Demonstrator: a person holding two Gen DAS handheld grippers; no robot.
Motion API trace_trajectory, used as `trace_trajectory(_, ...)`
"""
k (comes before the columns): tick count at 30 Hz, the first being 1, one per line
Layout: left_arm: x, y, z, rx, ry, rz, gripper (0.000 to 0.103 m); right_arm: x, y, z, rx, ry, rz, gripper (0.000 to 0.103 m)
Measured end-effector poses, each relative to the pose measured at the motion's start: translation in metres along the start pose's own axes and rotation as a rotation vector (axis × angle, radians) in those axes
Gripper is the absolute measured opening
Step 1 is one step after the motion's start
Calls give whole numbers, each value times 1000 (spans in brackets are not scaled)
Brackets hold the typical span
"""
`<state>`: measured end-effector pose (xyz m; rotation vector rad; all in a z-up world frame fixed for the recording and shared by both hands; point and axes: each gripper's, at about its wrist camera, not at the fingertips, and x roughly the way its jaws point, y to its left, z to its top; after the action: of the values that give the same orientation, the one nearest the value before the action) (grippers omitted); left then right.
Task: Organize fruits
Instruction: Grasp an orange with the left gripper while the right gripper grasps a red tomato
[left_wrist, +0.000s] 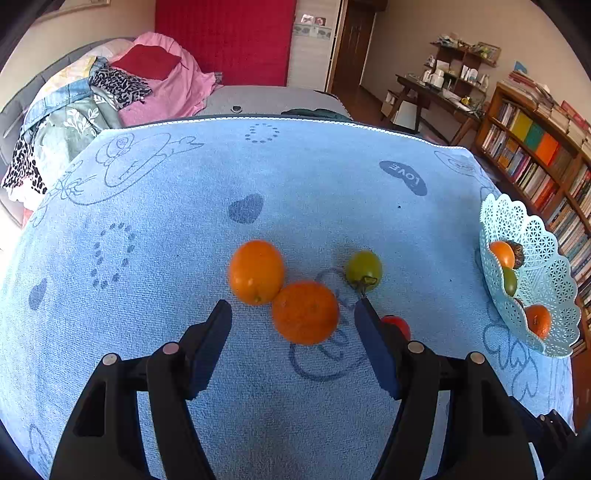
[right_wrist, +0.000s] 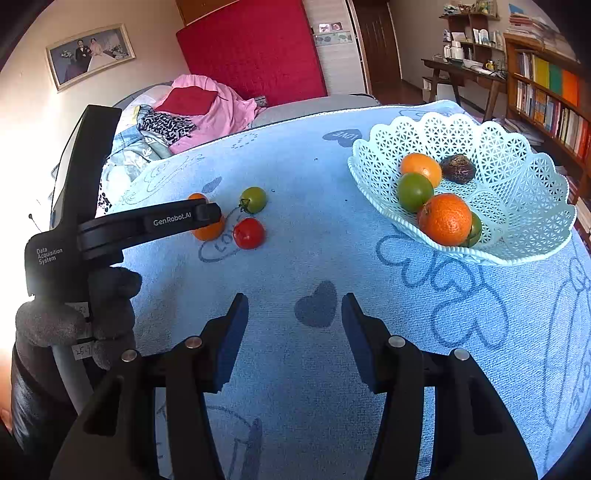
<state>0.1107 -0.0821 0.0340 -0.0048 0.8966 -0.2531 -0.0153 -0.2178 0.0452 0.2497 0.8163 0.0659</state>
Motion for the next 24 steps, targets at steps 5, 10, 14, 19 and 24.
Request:
trace_trajectory(5,8,-2,4,1,-13,1,69,7,2,3,-19,10,-6,54)
trace_trajectory(10,14,4,4,-19,-6,-3,67,21,3,10,-24,26,-1,54)
trace_trajectory(14,19,11,4,-45,10,-28,63,27,9,14,-39,28,2,54)
trace_trajectory(19,22,10,1,-43,22,-31,63,35,14,19,-59,34,-2,54)
trace_trajectory(24,24,6,0,-38,10,-16,63,43,15,21,-58,42,-2,54)
